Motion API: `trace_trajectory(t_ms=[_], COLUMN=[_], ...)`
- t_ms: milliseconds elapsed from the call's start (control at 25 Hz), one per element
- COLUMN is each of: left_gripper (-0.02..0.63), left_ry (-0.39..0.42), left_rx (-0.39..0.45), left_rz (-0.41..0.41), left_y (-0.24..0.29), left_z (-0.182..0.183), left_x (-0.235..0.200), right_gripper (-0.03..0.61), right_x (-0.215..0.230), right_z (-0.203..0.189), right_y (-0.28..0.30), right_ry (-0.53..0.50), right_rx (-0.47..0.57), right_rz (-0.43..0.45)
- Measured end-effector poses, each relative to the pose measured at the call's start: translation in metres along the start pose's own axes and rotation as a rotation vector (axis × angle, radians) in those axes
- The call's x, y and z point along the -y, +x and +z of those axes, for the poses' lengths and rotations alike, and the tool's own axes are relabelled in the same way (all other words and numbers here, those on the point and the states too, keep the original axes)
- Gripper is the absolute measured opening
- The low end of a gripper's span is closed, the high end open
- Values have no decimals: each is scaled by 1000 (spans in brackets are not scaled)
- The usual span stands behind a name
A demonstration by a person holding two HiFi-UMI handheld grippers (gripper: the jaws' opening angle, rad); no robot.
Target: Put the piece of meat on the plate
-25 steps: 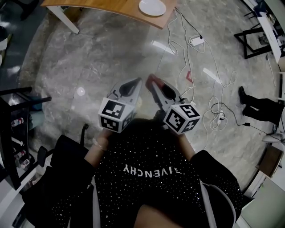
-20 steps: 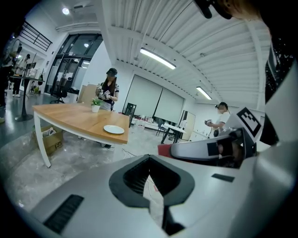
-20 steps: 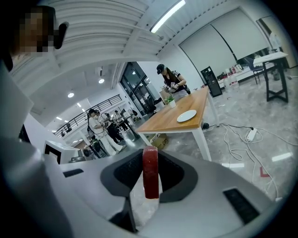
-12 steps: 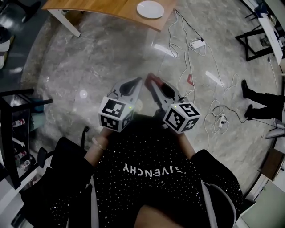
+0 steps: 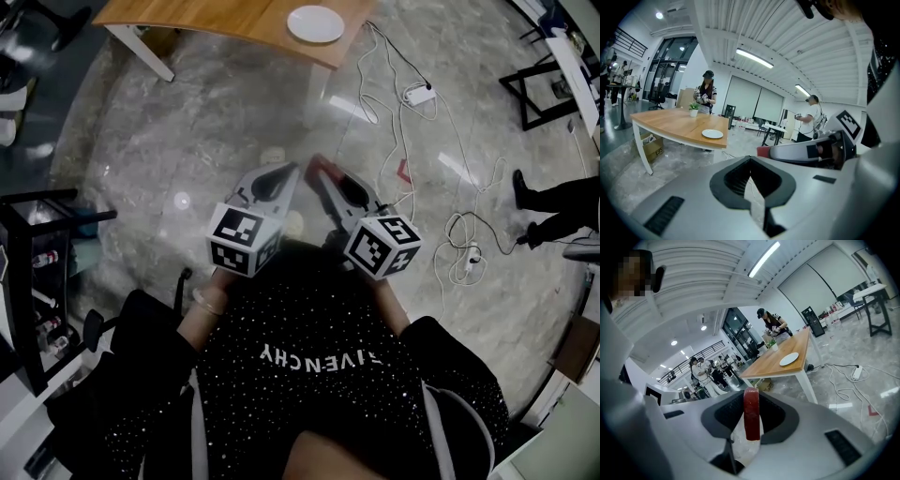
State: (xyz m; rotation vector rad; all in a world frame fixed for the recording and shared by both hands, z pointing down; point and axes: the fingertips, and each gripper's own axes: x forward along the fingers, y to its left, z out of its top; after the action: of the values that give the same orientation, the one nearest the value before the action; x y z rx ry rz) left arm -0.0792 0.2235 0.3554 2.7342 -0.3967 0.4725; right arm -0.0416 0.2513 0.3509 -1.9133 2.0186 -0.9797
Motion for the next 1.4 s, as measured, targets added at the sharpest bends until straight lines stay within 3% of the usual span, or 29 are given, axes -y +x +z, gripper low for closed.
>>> trace_trajectory(t_ms=[760, 1400], left_gripper=[9, 9], left_ry=[-37, -59], left_rx=[-32, -69], left_rz=[-38, -56], left_y=[71, 170], left_z=[25, 96], left_x=[-41, -132], right_gripper=[98, 98], right_x=[50, 108], right_z=[39, 128], right_y=[48, 157], right_ry=[32, 58], right_rx=[-15, -35], right_rz=[-64, -98])
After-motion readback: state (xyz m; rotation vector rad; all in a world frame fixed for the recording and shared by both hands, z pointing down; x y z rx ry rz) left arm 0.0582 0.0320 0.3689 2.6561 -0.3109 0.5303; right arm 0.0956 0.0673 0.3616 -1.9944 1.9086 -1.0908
